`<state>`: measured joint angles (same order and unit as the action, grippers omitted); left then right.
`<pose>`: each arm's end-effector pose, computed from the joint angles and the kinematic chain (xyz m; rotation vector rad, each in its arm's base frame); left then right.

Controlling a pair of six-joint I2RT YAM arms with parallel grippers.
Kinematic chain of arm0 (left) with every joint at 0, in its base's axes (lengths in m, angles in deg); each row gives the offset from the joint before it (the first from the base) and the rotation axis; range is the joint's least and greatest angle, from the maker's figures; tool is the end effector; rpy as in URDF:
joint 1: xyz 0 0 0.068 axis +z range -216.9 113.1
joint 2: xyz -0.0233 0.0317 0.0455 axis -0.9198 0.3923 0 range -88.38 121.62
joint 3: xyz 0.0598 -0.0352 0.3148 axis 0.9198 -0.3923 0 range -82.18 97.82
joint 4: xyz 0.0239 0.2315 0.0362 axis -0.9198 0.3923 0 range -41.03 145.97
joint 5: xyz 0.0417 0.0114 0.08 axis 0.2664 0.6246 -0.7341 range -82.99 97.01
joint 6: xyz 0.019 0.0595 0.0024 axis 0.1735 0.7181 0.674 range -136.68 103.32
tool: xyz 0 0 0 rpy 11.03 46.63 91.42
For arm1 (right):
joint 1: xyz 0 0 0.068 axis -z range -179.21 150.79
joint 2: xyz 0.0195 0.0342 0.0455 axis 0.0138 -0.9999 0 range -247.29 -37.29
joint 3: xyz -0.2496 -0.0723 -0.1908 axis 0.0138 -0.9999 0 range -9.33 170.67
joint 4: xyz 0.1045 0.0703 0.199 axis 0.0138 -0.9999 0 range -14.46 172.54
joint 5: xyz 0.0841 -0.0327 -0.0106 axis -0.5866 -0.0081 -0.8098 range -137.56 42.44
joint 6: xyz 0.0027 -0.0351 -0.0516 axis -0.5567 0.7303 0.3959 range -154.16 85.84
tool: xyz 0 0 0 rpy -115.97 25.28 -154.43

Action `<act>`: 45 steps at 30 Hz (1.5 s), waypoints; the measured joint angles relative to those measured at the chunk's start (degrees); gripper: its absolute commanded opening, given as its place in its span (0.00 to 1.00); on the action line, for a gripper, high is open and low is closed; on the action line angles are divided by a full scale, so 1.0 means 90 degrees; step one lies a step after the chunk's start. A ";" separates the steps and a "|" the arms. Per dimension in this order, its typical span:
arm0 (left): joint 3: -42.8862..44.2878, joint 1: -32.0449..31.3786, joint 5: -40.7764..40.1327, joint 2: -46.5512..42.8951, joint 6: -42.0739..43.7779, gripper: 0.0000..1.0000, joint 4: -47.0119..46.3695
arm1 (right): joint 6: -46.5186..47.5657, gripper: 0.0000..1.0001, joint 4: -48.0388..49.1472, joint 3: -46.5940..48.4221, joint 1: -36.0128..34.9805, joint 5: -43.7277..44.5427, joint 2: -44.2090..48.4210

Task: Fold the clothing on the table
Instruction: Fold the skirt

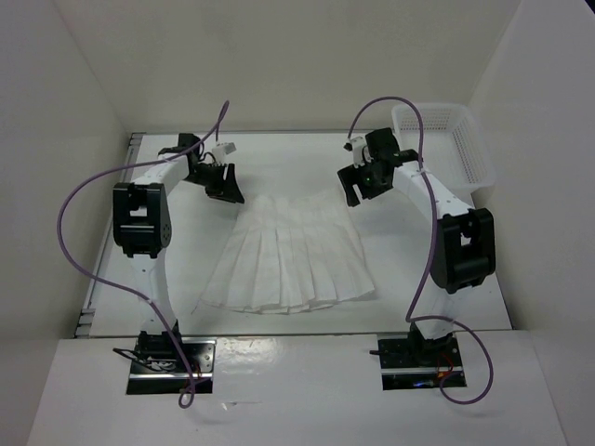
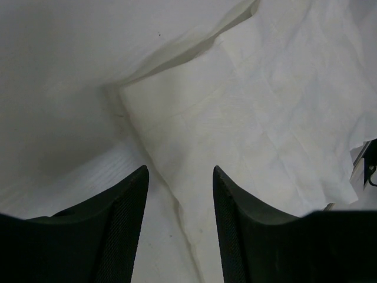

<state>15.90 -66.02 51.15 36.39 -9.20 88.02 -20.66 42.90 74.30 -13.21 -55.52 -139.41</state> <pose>0.4655 -0.0260 0.2296 0.3621 2.4877 -0.9735 0.3622 0.0971 0.3067 -0.6632 2.4942 0.1830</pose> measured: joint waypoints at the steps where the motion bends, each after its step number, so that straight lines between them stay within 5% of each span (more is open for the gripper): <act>1: 0.0002 -0.0029 -0.0019 0.0073 -0.0002 0.55 -0.0007 | 0.0029 0.85 -0.0024 0.0000 0.0000 -0.0002 0.0039; 24: 0.0631 -0.0291 -0.0447 0.0831 -0.0034 0.54 -0.0219 | 0.0153 0.88 -0.0087 -0.0002 0.0000 -0.0112 0.0274; 26: 0.0631 -0.0335 -0.0423 0.0835 -0.0029 0.51 -0.0199 | 0.0153 0.88 -0.0090 -0.0002 0.0000 -0.0109 0.0272; 32: 0.0595 -0.0437 -0.0423 0.0913 0.0015 0.12 -0.0192 | 0.0153 0.88 -0.0095 -0.0002 0.0000 -0.0109 0.0272; 35: 0.0534 -0.0437 -0.0423 0.0913 -0.0007 0.00 -0.0175 | 0.0153 0.88 -0.0095 -0.0002 0.0000 -0.0131 0.0260; 45: 0.0376 -0.0440 -0.0393 0.0848 -0.0017 0.00 -0.0248 | 0.0051 0.88 0.0019 0.0306 0.0046 -0.0593 -0.0811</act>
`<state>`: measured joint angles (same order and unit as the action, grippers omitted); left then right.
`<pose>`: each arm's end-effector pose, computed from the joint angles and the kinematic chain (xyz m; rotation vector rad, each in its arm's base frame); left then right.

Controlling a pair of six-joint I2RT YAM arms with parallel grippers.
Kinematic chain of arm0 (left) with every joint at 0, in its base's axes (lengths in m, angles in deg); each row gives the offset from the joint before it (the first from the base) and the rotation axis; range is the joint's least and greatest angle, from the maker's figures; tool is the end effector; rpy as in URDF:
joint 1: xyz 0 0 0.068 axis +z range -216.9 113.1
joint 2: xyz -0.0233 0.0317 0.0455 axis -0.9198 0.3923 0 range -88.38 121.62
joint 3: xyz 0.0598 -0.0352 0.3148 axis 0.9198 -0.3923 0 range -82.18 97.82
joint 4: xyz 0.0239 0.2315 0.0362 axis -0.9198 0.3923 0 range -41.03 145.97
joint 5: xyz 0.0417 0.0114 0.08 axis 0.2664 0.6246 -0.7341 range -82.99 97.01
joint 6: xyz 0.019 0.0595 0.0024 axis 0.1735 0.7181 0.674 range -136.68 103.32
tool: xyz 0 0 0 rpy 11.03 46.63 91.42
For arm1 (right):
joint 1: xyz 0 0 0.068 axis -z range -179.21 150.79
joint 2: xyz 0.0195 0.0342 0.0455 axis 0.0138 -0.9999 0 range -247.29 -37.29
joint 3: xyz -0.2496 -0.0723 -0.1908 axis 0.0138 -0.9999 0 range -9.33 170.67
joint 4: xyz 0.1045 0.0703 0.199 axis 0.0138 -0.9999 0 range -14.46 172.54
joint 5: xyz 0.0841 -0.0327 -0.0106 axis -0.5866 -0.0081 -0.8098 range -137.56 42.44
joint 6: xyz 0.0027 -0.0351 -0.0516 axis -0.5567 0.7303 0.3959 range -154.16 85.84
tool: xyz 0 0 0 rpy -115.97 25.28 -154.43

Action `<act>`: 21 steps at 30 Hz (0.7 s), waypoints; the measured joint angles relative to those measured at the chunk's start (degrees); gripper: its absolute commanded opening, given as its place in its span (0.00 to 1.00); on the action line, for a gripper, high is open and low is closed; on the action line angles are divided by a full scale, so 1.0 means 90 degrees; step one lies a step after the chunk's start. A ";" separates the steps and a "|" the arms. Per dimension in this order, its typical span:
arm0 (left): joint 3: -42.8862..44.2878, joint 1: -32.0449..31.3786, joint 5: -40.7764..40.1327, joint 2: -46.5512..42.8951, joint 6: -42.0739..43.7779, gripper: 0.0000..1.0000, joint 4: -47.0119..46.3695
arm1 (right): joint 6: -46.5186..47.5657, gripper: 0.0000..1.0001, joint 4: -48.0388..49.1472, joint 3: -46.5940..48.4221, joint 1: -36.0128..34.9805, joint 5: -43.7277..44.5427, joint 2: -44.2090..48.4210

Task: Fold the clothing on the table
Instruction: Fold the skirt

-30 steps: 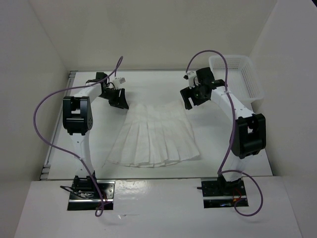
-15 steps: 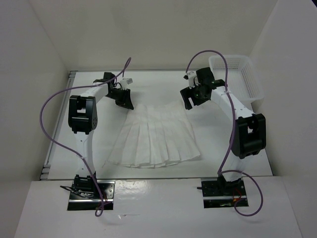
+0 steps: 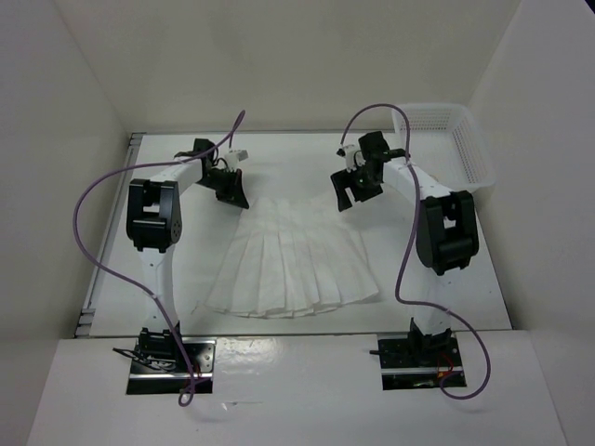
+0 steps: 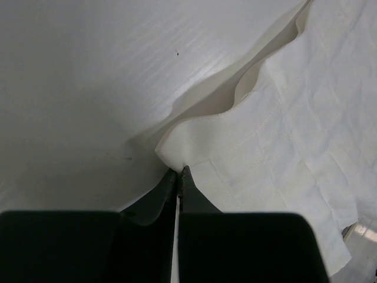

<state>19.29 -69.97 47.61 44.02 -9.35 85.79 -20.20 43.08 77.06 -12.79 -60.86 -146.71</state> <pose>0.4888 -0.0572 0.1839 0.4210 2.5537 -0.9354 0.3896 0.1054 0.2742 -0.7030 2.5512 0.3065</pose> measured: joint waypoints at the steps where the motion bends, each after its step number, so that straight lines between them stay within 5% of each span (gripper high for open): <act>1: -0.0063 -0.0002 -0.0005 -0.0036 0.0000 0.00 -0.0032 | -0.0007 0.88 0.0002 0.0085 0.0027 -0.0124 -0.0182; 21: -0.0566 -0.0109 -0.0393 -0.0425 0.0027 0.00 -0.0049 | -0.0053 0.79 -0.0100 0.1926 0.0714 -0.1965 -0.2280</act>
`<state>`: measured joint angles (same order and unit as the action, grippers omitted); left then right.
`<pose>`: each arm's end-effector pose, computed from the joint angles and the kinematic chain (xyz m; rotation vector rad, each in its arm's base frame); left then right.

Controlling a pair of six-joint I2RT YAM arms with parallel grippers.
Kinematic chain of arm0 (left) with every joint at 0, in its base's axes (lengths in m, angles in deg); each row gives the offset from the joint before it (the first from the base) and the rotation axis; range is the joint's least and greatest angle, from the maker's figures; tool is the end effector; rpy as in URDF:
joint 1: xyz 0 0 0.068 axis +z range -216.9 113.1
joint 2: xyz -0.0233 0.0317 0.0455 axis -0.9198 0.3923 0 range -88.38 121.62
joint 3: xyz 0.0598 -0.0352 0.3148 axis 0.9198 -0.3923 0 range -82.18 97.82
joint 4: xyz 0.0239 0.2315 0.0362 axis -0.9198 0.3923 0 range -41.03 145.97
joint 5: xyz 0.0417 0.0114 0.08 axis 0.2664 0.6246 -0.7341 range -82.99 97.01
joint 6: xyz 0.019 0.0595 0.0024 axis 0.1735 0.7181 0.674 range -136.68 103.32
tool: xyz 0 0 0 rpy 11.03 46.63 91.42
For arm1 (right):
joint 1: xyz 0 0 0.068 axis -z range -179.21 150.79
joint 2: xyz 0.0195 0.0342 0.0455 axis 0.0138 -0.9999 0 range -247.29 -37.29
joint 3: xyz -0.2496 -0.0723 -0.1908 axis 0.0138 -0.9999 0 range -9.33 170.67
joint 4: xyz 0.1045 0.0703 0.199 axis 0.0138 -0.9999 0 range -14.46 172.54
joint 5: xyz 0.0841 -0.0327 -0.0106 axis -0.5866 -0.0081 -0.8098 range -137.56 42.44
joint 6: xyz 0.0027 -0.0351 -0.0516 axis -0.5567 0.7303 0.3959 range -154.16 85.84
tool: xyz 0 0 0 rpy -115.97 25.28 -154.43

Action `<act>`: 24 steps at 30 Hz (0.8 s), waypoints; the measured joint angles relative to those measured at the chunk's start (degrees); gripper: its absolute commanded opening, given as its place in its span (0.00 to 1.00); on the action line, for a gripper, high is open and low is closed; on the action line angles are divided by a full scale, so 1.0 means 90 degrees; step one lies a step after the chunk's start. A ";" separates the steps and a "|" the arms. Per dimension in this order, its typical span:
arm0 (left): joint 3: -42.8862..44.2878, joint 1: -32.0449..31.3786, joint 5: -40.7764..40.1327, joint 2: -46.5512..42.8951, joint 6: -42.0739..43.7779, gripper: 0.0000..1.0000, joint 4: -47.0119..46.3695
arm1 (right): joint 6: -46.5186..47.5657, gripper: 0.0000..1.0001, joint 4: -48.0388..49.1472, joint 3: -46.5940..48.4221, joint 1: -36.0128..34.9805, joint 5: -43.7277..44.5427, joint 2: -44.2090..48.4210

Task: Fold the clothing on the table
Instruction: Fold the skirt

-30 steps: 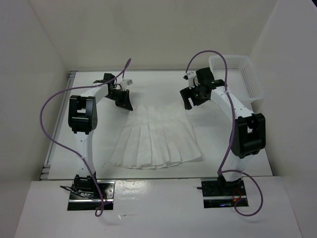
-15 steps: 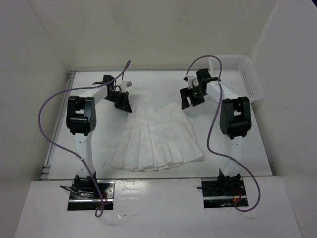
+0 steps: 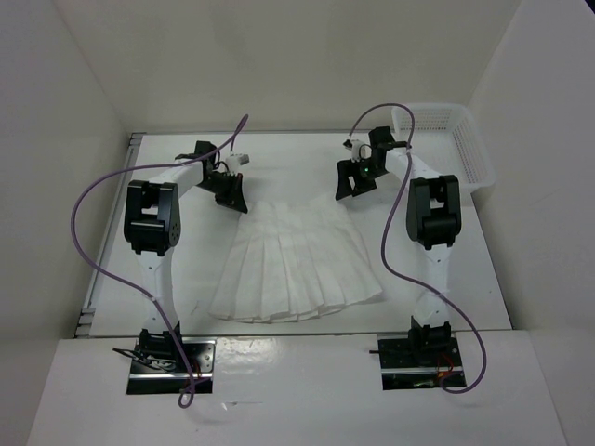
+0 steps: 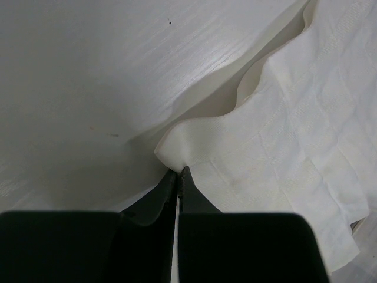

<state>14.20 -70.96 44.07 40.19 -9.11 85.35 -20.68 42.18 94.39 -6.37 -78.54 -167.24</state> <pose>0.4698 -0.0621 0.1905 0.4315 2.5938 -0.8640 0.4822 0.0853 0.2075 -0.6184 2.5547 0.6964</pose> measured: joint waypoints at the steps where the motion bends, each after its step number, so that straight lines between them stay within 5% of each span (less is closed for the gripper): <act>1: 0.0000 0.0000 -0.0007 0.0000 0.0000 0.00 0.0000 | 0.0007 0.79 -0.0007 0.0039 0.0000 -0.0083 -0.0068; 24: 0.0000 -0.0085 -0.0141 -0.0024 0.0000 0.00 -0.0002 | 0.0114 0.56 -0.0226 0.0845 -0.0087 -0.0867 -0.0729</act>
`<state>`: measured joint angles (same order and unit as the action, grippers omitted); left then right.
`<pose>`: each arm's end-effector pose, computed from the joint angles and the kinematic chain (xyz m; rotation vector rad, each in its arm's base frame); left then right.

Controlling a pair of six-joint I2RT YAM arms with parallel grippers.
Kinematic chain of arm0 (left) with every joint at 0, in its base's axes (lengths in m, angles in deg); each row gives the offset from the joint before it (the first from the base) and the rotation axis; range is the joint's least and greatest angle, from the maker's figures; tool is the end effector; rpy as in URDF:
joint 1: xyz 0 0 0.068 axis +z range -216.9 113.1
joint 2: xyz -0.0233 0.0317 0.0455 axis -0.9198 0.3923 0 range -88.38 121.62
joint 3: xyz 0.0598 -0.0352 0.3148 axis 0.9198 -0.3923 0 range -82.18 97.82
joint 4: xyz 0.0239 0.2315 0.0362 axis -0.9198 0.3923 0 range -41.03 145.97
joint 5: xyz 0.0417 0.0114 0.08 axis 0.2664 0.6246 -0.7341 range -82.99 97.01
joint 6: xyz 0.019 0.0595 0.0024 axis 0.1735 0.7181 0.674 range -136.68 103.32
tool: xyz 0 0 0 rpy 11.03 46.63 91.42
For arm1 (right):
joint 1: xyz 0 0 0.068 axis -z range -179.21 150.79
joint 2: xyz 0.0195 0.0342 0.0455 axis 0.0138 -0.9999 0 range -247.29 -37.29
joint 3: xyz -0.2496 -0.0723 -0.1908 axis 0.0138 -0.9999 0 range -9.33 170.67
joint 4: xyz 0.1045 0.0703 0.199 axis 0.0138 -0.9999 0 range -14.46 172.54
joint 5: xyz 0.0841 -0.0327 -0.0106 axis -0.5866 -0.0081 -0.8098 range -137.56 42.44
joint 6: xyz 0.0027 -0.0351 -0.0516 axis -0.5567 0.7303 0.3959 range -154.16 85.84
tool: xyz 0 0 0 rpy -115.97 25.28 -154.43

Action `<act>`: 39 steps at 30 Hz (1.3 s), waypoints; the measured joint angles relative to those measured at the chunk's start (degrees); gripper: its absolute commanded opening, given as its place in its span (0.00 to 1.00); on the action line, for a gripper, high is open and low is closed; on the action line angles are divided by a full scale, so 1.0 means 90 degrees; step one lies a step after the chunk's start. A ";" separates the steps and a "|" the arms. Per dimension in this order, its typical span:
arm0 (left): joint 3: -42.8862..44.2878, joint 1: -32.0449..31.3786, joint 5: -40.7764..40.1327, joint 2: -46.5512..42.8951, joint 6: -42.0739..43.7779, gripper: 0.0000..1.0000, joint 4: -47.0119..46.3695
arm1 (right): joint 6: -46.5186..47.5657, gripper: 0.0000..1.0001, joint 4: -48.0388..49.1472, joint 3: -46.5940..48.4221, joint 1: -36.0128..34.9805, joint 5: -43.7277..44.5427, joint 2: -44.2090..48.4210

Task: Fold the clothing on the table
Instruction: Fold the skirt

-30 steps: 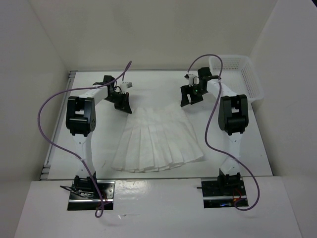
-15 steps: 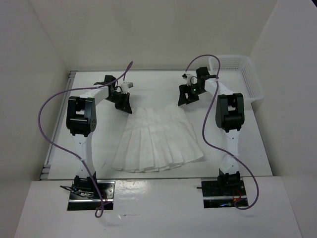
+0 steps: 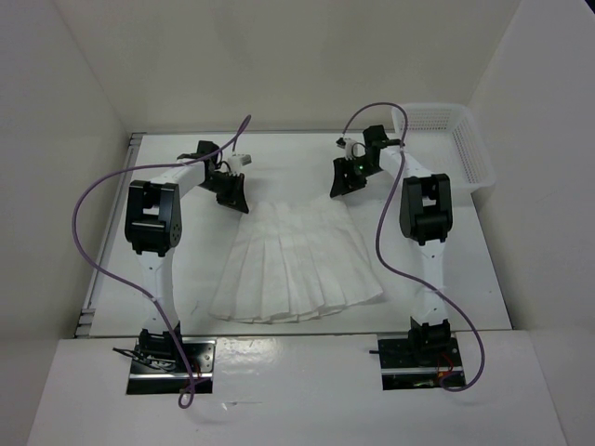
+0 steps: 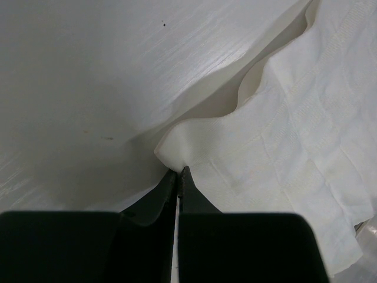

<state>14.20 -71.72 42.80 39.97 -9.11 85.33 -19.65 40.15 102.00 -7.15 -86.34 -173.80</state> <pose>0.4690 -0.0674 0.1917 0.4458 2.5994 -0.8376 0.5038 0.1004 0.1896 -0.6799 2.4993 0.8788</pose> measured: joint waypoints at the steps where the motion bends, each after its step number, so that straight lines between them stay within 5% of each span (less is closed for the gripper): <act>1: 0.0000 -0.0005 0.0000 0.0000 0.0000 0.00 0.0000 | 0.0017 0.54 -0.0017 0.0036 -0.0017 -0.0010 -0.0032; 5: 0.0000 -0.0022 -0.0012 0.0000 0.0010 0.00 0.0002 | 0.0049 0.41 -0.0066 0.0180 -0.0061 -0.0092 -0.0168; 12: 0.0000 -0.0024 -0.0032 0.0000 0.0015 0.00 0.0005 | 0.0097 0.00 -0.0119 0.0245 -0.0090 -0.0168 -0.0308; 19: 0.0277 -0.0049 -0.0335 0.0012 0.0148 0.00 0.0248 | 0.0109 0.00 -0.0306 0.0403 -0.0121 0.0068 -0.0318; 29: 0.2368 -0.0070 -0.0614 0.0420 0.0189 0.00 0.0544 | 0.0083 0.00 -0.0554 0.1814 -0.0180 0.1239 -0.0486; 39: 0.3198 -0.0068 -0.0576 0.0432 0.0168 0.00 0.0566 | -0.0100 0.00 -0.0508 0.3019 -0.0255 0.2159 -0.0355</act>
<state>42.98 -72.34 37.62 43.86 -7.60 90.42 -20.55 35.58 129.16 -9.45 -66.91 -176.99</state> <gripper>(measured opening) 0.011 0.045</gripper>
